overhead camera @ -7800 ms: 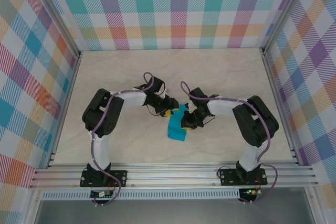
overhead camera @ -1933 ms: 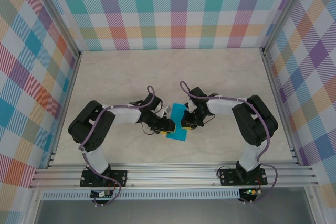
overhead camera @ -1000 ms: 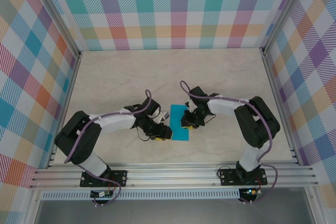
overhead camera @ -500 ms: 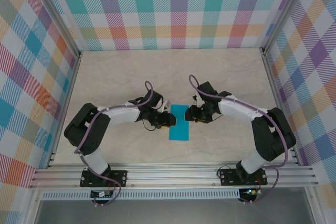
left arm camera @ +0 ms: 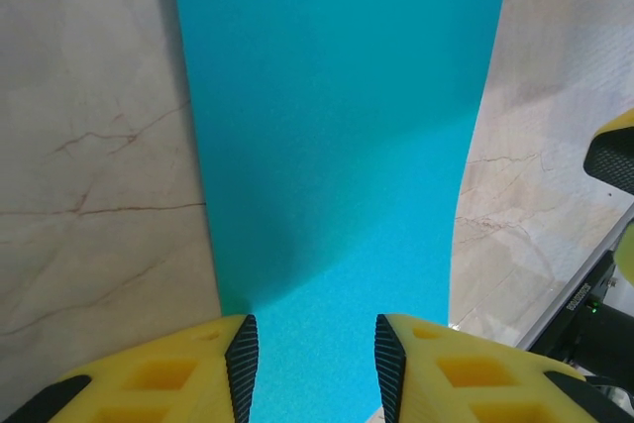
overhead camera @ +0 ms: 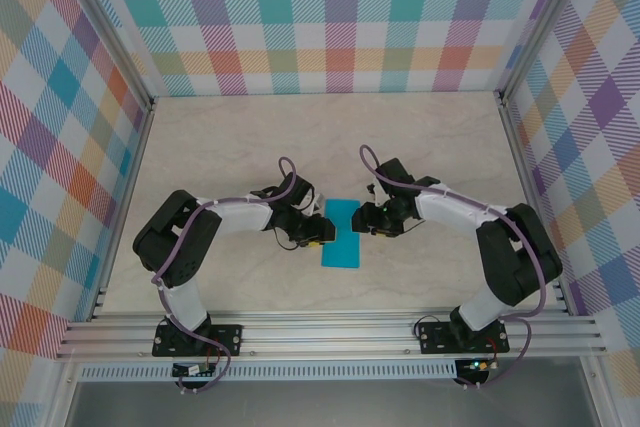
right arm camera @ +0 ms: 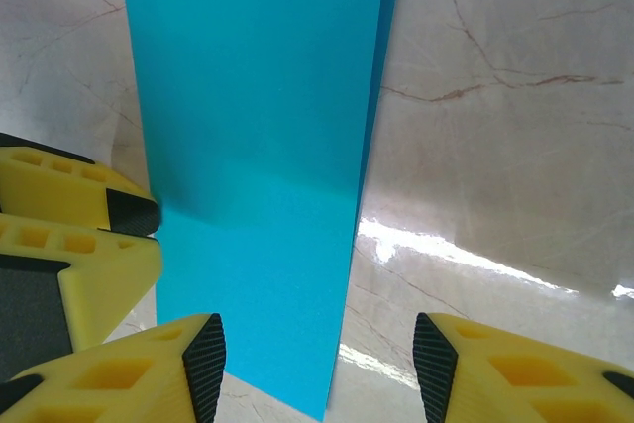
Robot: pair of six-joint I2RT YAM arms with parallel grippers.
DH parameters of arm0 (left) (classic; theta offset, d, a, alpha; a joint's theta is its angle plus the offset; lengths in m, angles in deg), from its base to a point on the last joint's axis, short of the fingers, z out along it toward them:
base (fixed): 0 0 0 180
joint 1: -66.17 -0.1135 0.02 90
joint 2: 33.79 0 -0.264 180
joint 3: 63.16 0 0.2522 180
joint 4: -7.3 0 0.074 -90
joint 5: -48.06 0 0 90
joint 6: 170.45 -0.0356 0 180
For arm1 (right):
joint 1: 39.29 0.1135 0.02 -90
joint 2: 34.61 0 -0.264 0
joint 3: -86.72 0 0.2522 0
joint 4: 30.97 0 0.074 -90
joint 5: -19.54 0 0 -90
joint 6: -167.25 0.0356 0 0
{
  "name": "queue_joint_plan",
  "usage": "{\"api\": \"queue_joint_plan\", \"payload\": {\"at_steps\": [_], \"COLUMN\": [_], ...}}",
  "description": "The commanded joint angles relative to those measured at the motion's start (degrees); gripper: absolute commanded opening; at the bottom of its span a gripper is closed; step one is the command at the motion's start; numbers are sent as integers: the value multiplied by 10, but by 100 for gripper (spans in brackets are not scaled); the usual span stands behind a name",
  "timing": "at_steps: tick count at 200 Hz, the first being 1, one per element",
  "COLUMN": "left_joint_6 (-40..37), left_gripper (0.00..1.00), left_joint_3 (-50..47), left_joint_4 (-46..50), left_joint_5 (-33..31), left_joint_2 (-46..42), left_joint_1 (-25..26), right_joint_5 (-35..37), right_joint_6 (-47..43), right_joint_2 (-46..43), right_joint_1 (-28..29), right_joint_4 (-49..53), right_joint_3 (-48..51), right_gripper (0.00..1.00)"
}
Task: Fold a paper plane with a square sheet of paper (fold left side to right side)
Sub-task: Fold the triangle a second time at the center of the table.
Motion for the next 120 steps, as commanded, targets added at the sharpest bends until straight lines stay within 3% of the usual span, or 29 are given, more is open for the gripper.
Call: {"api": "queue_joint_plan", "payload": {"at_steps": [1,45,120], "left_joint_6": [-7,-4,2], "left_gripper": [40,39,39], "left_joint_3": [-2,-10,-16], "left_joint_4": [10,4,-9], "left_joint_5": [-21,-17,-11], "left_joint_2": [-4,-6,-9], "left_joint_1": [-4,-4,-4], "right_joint_5": [-32,-80,-76], "right_joint_6": [3,5,-18], "right_joint_2": [20,55,129], "right_joint_1": [-11,-42,-61], "right_joint_4": [-28,-96,-98], "right_joint_3": [4,-11,-87], "right_gripper": [56,56,54]}}
